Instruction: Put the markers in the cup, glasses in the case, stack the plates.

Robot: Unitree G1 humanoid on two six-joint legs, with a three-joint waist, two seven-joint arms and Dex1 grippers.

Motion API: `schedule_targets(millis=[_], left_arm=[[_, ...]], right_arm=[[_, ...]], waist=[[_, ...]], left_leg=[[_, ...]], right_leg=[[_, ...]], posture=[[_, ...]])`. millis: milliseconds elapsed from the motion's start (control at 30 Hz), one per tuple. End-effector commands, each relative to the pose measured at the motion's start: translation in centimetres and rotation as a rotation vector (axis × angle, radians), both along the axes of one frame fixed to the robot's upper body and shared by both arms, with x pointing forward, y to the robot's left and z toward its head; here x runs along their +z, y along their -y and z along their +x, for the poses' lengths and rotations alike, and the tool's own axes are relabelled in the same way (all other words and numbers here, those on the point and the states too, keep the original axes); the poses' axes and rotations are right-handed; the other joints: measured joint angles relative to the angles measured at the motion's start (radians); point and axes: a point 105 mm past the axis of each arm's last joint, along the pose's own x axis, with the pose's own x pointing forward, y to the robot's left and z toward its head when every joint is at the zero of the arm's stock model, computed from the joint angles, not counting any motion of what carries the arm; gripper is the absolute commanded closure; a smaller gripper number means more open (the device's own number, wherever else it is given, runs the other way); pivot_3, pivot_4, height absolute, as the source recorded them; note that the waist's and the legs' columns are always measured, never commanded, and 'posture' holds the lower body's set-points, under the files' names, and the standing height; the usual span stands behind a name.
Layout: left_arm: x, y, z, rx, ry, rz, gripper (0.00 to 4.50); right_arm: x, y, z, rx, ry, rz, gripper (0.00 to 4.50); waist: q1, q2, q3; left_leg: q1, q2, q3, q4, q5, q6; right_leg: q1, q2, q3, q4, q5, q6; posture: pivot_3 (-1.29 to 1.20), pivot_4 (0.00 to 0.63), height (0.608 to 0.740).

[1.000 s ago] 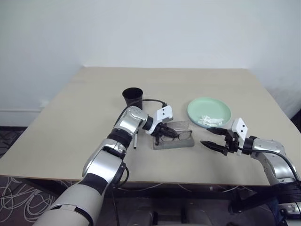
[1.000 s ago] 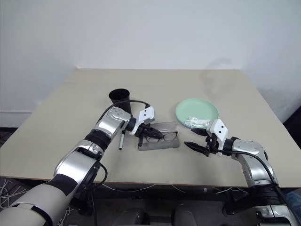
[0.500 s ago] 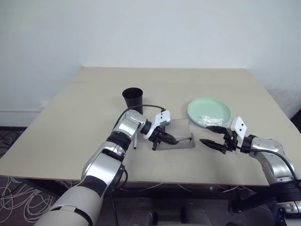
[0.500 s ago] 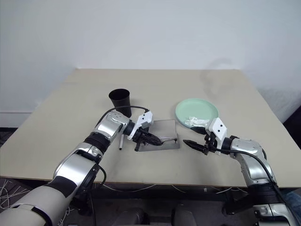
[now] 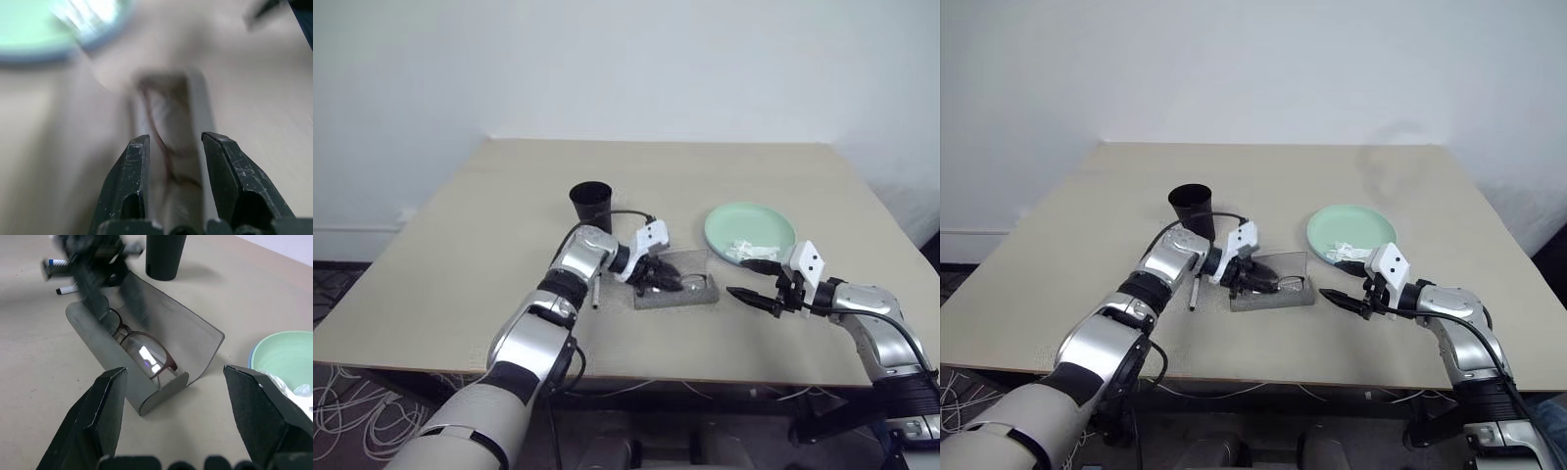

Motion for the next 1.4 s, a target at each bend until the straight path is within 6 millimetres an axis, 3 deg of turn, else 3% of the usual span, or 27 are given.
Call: schedule_targets(millis=[33, 133, 233, 333, 367, 633, 867, 1167, 1400], left_arm=[[3.3, 0.1, 1.5, 0.04, 0.103, -0.066, 2.8], [3.8, -0.4, 2.4, 0.087, 0.151, -0.062, 2.8], [4.1, -1.0, 3.5, 0.169, 0.205, -0.053, 3.37], [3.8, -1.5, 4.4, 0.24, 0.264, -0.011, 4.41], [3.6, -1.7, 4.6, 0.256, 0.282, 0.006, 4.46], [1.8, -2.7, 6.1, 0.371, 0.422, 0.193, 4.46], [-1.7, -2.0, 3.8, 0.205, 0.312, 0.286, 4.46], [-0.2, -1.6, 1.4, 0.029, 0.104, 0.113, 4.46], [-1.0, -2.3, -0.1, -0.062, 0.068, 0.112, 4.46]], right_arm=[[0.9, 0.1, 0.3, 0.0, 0.048, -0.003, 1.08], [0.9, 0.1, 0.3, 0.0, 0.049, -0.005, 1.08], [1.0, 0.1, 0.4, 0.0, 0.053, -0.007, 1.08], [1.1, -0.1, 0.2, 0.019, 0.05, 0.0, 1.08], [1.2, 0.0, 0.2, 0.022, 0.048, 0.0, 1.08], [1.3, 0.3, 0.2, 0.016, 0.049, -0.007, 1.08], [1.6, 0.3, 0.4, 0.006, 0.067, -0.006, 1.08], [1.6, 0.6, 0.4, -0.008, 0.069, -0.012, 1.08], [1.5, 0.5, 0.8, -0.007, 0.073, -0.011, 1.08]], waist=[[0.0, 0.0, 0.0], [-0.001, 0.0, 0.0], [0.0, 0.0, 0.0], [0.0, 0.0, 0.0], [0.0, 0.0, 0.0], [0.004, 0.0, 0.0], [0.003, 0.0, 0.0], [0.003, 0.0, 0.0], [0.003, 0.0, 0.0]], left_leg=[[0.0, 0.0, 0.0, 0.0, 0.0, 0.0], [0.0, 0.0, 0.0, 0.0, 0.0, 0.0], [0.0, 0.0, 0.0, 0.0, 0.0, 0.0], [0.0, 0.0, 0.0, 0.0, 0.0, 0.0], [0.0, 0.0, 0.0, 0.0, 0.0, 0.0], [0.0, 0.0, 0.0, 0.0, 0.0, 0.0], [0.0, -0.001, 0.001, 0.0, 0.0, 0.0], [0.0, 0.0, 0.001, 0.0, 0.0, 0.0], [0.0, 0.0, 0.001, 0.0, 0.0, 0.0]], right_leg=[[0.0, 0.0, 0.0, 0.0, 0.0, 0.0], [0.0, 0.0, 0.0, 0.0, 0.0, 0.0], [0.0, 0.0, 0.0, 0.0, 0.0, 0.0], [0.0, 0.0, 0.0, 0.0, 0.001, 0.001], [0.0, 0.0, 0.0, 0.0, 0.001, 0.002], [0.0, 0.0, 0.0, -0.001, 0.002, 0.002], [0.0, 0.0, 0.0, -0.001, 0.002, 0.002], [0.0, 0.0, 0.0, -0.001, 0.002, 0.002], [0.0, 0.0, 0.0, 0.0, 0.002, 0.002]], posture=[[0.0, 0.0, 0.74], [0.0, 0.0, 0.74], [0.0, 0.0, 0.74], [0.0, 0.0, 0.74], [0.0, 0.0, 0.74], [0.0, 0.0, 0.74], [0.0, 0.0, 0.74], [0.0, 0.0, 0.74], [0.0, 0.0, 0.74]])
